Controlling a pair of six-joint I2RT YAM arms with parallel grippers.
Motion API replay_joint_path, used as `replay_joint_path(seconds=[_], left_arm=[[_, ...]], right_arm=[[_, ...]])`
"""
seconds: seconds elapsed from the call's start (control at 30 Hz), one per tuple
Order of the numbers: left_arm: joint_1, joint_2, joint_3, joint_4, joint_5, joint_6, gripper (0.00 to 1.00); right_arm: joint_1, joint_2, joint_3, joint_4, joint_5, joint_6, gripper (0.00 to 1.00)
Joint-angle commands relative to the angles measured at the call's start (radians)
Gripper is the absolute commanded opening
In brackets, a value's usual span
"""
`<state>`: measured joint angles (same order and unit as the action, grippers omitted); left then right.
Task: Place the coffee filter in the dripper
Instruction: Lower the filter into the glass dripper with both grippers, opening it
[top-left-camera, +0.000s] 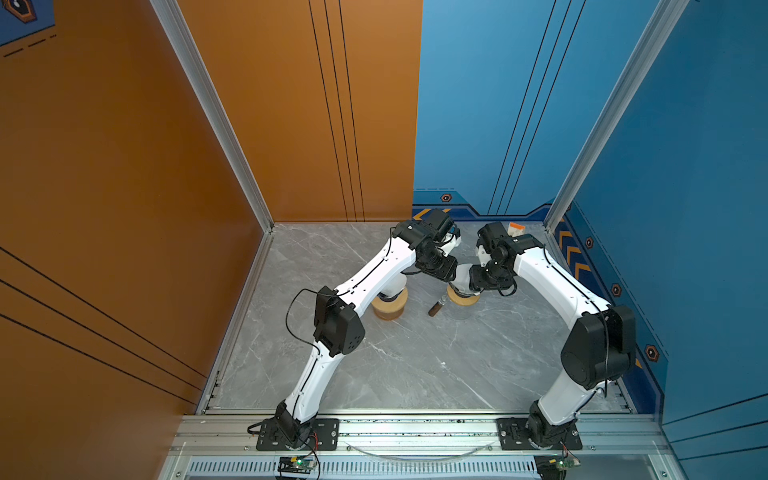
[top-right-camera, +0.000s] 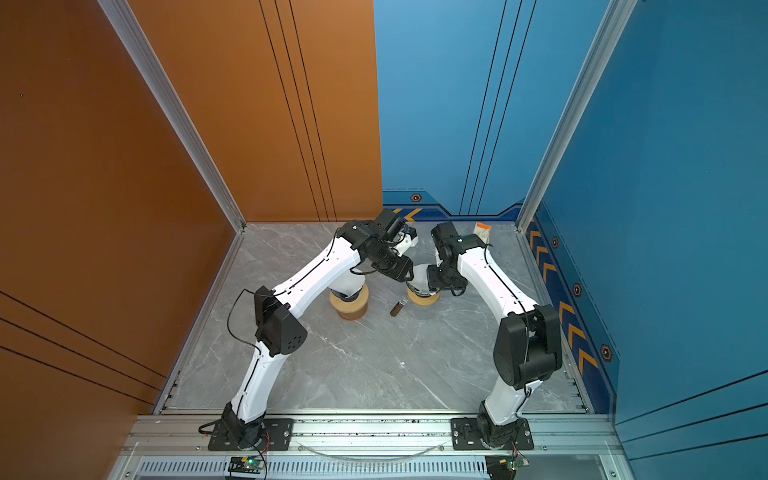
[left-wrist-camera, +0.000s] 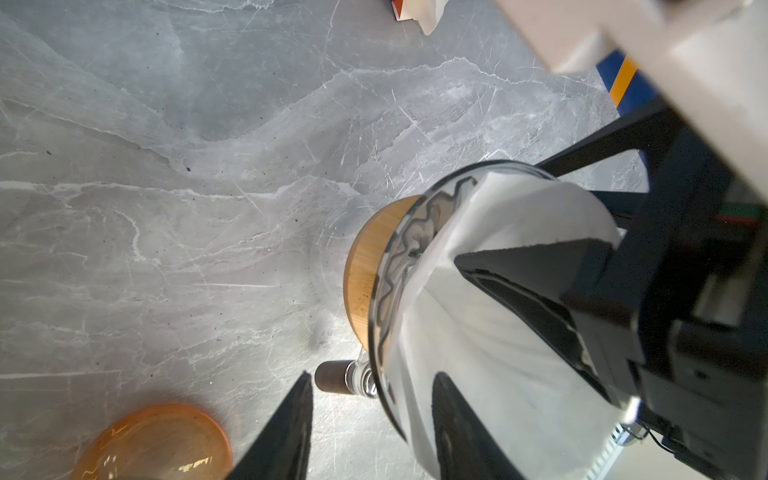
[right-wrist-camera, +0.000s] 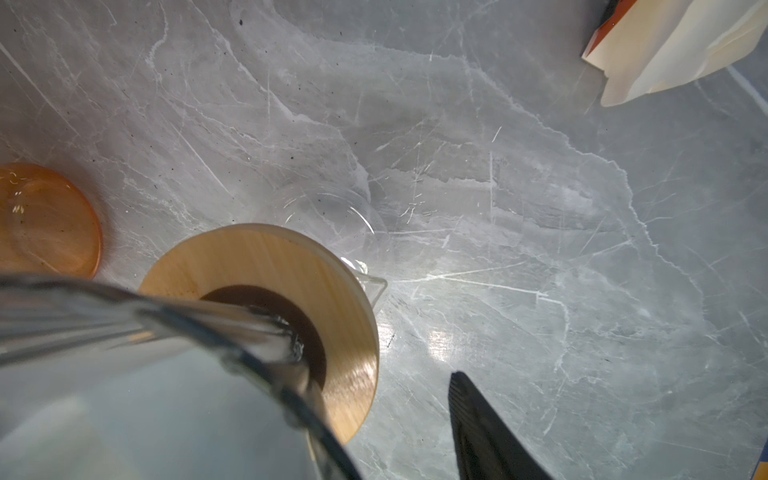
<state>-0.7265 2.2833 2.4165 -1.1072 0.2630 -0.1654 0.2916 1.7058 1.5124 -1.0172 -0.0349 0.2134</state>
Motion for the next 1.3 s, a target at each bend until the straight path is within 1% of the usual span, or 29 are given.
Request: replay_joint_path(seconds=[0.0,0.23,0.43,0.93,1.1,1.27], left_arm=[[0.007,0.016,0.018,-0.006,0.016,-0.008,0.48],[0.007,0.019,0.017,-0.005,0.013,-0.006,0.46],[0.01,0.013,0.006,-0.005,0.014,-0.003,0.45],[0.006,-0.004,-0.008,-0.005,0.011,-0.002,0.45],[0.005,-0.01,0.004,-0.005,0.007,-0.002,0.46],[0.003,-0.031,0.035,-0.005,-0.02,-0.008,0.48]], right_arm=[[-0.005,-0.065,0.018,0.003,-0.008,0.005,0.59],[-0.01,-0.112,0.014,0.006,0.047,0.007,0.62],[-0.018,-0.086,-0.012,0.004,0.076,0.011,0.62],[-0.019,-0.039,0.007,0.005,0.049,0.017,0.62],[-0.017,-0.059,0.027,0.009,0.029,0.017,0.63],[-0.017,-0.093,0.043,0.028,0.002,0.021,0.65]])
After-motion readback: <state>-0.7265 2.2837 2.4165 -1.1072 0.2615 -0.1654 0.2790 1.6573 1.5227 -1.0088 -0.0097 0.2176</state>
